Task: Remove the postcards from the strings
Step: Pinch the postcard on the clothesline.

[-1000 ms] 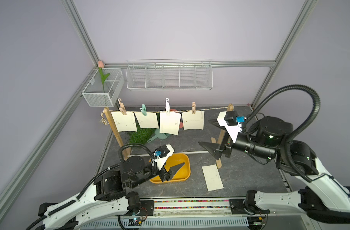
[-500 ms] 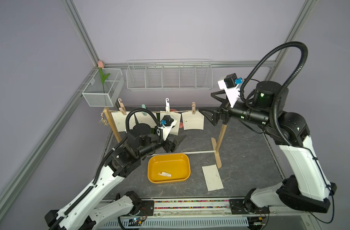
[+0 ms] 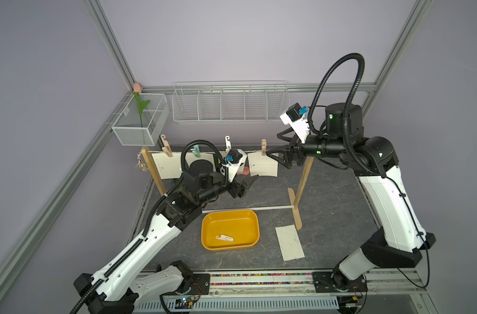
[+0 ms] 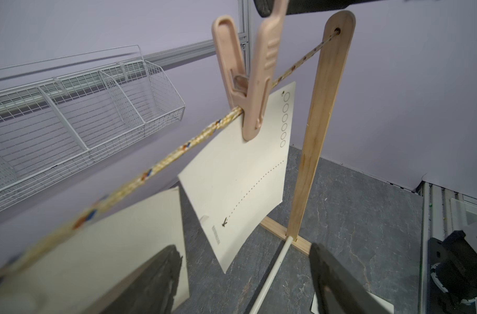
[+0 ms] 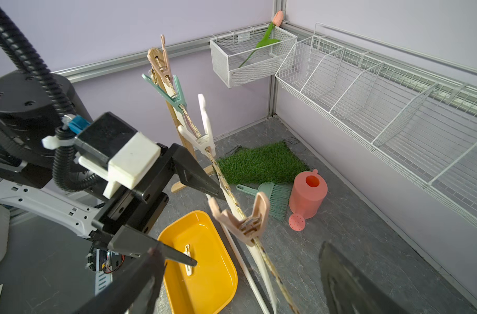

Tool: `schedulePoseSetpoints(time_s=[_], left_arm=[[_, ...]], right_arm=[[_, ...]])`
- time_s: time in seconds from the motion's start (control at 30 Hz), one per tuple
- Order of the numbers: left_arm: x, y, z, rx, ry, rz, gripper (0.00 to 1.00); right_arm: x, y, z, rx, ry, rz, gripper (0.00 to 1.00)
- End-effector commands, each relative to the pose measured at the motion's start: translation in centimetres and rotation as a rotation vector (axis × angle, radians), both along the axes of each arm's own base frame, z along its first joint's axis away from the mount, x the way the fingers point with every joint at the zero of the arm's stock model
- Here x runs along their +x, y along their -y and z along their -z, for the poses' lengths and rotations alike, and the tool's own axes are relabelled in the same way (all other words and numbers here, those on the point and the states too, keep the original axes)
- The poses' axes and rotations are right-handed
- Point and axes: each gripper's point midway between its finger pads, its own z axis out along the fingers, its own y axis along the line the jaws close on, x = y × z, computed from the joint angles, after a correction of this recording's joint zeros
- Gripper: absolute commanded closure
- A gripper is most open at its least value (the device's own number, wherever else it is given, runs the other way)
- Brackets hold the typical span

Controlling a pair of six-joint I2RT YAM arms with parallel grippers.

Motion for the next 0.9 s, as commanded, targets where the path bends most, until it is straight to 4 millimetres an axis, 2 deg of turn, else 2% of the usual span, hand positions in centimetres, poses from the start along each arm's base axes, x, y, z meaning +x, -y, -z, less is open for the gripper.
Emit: schedulePoseSetpoints(time_s=[0.0,0.23,0.33,0.53,0.87], left_arm=[[0.7,0.7,-1.9,-0.027,0.061,0.018,0.24],[2.3,0.5,-2.2,-0.038,0.071,0.001,0.24],[2.0,0.6,-2.3,-0.045,0.068,0.032,0.27],[0.2,1.5,-1.7,-0.041,0.053,0.150,0.42],[0.1,1.6,-1.4,-0.041,0.052,0.157,0.66]], right_arm=[[-0.3,-0.3,-0.4,-0.002,0.032,-0.052,0.11],[0.6,-1.4,0.7,-0.023,0.009,-0.095,0.11],[0.9,-1.7,1.0,-0.025,0.000,-0.104,0.11],[0.6,-2.2,1.0,-0.010,-0.017,-0.158,0.11],[0.8,-3.1,2.0,-0.011,-0.054,-0.209,0.02]])
